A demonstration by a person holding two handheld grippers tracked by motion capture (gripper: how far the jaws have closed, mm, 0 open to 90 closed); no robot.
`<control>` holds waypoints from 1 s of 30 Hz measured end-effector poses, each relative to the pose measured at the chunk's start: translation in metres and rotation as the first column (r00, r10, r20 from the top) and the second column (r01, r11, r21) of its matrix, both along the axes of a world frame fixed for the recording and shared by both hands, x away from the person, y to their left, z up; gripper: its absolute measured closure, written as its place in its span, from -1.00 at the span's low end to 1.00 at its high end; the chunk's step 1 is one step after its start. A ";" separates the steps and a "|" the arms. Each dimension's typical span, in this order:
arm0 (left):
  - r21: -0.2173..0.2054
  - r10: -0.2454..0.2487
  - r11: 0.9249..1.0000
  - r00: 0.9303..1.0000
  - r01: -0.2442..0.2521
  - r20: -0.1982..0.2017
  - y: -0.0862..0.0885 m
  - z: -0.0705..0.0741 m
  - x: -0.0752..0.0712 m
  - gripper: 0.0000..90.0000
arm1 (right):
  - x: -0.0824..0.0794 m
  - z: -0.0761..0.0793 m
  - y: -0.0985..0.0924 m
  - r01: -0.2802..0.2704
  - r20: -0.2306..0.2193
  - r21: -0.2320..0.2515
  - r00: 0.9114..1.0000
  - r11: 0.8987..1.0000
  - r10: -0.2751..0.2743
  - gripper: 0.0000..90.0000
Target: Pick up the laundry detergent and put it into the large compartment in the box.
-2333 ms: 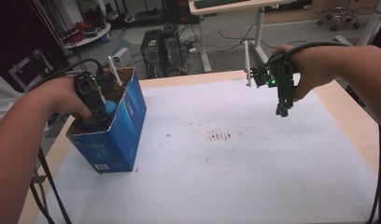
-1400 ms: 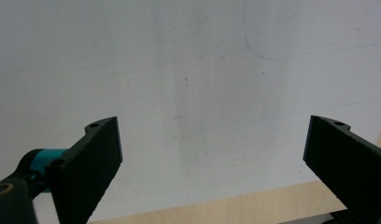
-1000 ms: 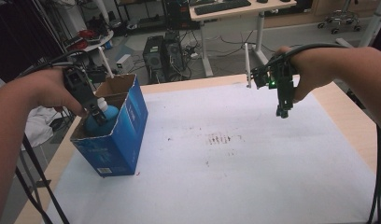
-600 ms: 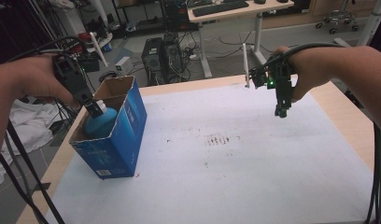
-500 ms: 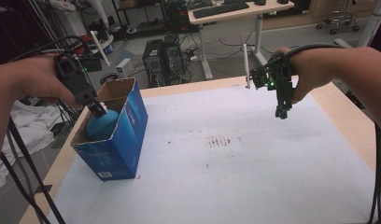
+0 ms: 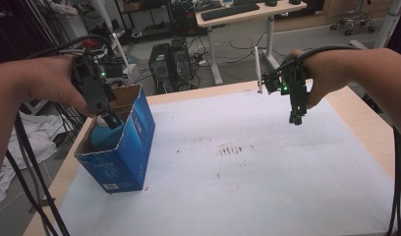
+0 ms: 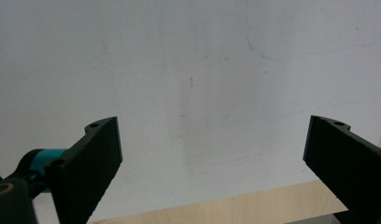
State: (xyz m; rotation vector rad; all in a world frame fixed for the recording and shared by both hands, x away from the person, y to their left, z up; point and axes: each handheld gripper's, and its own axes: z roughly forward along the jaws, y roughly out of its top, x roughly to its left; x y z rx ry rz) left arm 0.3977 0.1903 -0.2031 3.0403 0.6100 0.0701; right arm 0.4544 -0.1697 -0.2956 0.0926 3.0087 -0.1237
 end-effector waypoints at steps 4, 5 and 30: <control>0.010 -0.044 0.999 0.999 0.044 -0.012 -0.012 -0.005 -0.001 -0.96 | -0.001 0.000 0.001 -0.002 -0.001 0.003 1.000 1.000 0.002 -0.92; 0.012 -0.056 0.998 0.998 0.056 -0.015 -0.016 -0.006 -0.002 -0.96 | -0.002 0.001 0.002 -0.007 -0.001 -0.001 1.000 1.000 0.007 -0.92; -0.001 -0.239 0.971 0.970 0.239 -0.049 -0.072 -0.046 -0.007 -0.96 | -0.012 0.014 0.008 0.007 0.007 0.010 1.000 1.000 -0.007 -0.92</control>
